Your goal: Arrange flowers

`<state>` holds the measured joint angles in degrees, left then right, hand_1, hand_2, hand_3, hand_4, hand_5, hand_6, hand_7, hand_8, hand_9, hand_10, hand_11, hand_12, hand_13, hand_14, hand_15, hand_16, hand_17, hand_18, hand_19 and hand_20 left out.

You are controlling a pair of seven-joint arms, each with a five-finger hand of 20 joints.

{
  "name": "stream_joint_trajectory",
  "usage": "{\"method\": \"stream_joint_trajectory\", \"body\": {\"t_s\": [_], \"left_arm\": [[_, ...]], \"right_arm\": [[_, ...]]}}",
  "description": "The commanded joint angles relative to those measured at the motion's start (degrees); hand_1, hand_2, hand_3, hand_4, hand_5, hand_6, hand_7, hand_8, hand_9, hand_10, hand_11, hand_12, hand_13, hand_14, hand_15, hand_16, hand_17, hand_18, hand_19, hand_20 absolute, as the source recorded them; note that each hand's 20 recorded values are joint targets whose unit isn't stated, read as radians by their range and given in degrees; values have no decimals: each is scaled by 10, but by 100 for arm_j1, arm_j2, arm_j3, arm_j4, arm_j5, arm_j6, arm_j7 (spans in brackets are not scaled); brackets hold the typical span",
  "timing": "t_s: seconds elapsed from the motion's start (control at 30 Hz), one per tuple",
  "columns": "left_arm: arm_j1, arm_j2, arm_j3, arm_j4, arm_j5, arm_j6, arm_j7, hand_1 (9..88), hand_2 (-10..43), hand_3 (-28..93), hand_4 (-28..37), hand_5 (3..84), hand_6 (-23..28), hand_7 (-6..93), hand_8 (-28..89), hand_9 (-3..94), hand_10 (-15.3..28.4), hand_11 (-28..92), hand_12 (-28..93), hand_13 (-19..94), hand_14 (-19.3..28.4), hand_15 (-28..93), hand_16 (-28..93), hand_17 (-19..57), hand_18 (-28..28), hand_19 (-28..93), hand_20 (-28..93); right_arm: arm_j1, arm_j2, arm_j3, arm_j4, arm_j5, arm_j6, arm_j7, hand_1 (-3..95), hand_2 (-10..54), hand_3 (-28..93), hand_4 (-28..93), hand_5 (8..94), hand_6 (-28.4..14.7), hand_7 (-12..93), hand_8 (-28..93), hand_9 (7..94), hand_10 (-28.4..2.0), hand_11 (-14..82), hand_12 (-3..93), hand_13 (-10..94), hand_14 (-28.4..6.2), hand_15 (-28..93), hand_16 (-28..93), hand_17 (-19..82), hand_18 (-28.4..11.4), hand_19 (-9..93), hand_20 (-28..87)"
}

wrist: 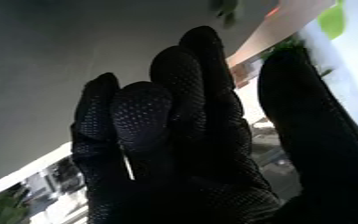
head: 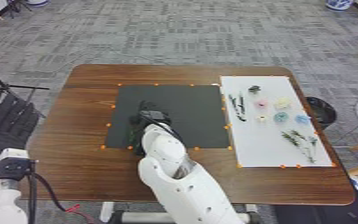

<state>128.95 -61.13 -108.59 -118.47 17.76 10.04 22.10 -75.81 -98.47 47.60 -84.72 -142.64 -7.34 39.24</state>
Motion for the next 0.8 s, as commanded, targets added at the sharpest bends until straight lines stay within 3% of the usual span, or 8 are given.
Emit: {"method": "stream_joint_trajectory", "body": {"t_s": [0.03, 0.07, 0.13, 0.4, 0.6, 0.8], "left_arm": [[81, -27, 26, -48, -51, 111, -85, 250, 165, 667, -283, 405, 86, 73, -82, 342, 145, 175, 72, 259, 138, 201, -43, -72, 121, 345, 59], [94, -34, 20, -58, -39, 102, -100, 249, 166, 668, -283, 405, 86, 73, -82, 342, 145, 175, 72, 259, 138, 202, -44, -72, 121, 345, 59], [77, -34, 21, -52, -22, 81, -72, 248, 166, 670, -283, 405, 86, 73, -82, 343, 145, 176, 72, 258, 139, 203, -45, -72, 121, 345, 58], [99, -66, 58, -48, -22, 117, -139, 245, 165, 675, -283, 407, 88, 76, -82, 344, 149, 184, 72, 256, 144, 217, -48, -74, 122, 350, 59], [102, -80, 76, -42, 3, 76, -162, 245, 165, 678, -283, 408, 88, 78, -83, 344, 150, 188, 71, 249, 151, 236, -51, -76, 123, 354, 57], [96, -71, 46, -49, 3, 96, -144, 245, 164, 678, -283, 408, 88, 78, -84, 343, 150, 190, 70, 248, 152, 246, -60, -77, 123, 356, 56]], "right_arm": [[-152, -89, 226, -303, 755, -883, -442, 330, 65, 746, -195, 611, -71, 432, 30, 616, -198, 462, 289, 532, -206, 743, 364, 224, -273, 796, 324], [-168, -81, 203, -338, 793, -917, -394, 312, 89, 750, -184, 614, -68, 374, -89, 594, -201, 394, 252, 498, -213, 745, 339, 200, -271, 785, 320], [-145, -25, 108, -380, 856, -769, -372, 302, 109, 739, -179, 603, -67, 327, -150, 563, -206, 332, 221, 461, -221, 744, 317, 178, -271, 776, 316], [-223, 21, 36, -525, 729, -992, -489, 311, 127, 696, -164, 573, -78, 292, -149, 518, -223, 321, 212, 422, -233, 760, 297, 169, -272, 778, 311], [-150, 90, -38, -415, 264, -667, -539, 303, 133, 688, -153, 559, -86, 281, -141, 487, -239, 329, 210, 414, -242, 773, 288, 175, -279, 788, 309], [-106, 118, -5, -481, 493, -741, -458, 284, 131, 710, -154, 565, -98, 285, -133, 505, -242, 355, 212, 432, -247, 782, 278, 186, -283, 798, 304]]}}
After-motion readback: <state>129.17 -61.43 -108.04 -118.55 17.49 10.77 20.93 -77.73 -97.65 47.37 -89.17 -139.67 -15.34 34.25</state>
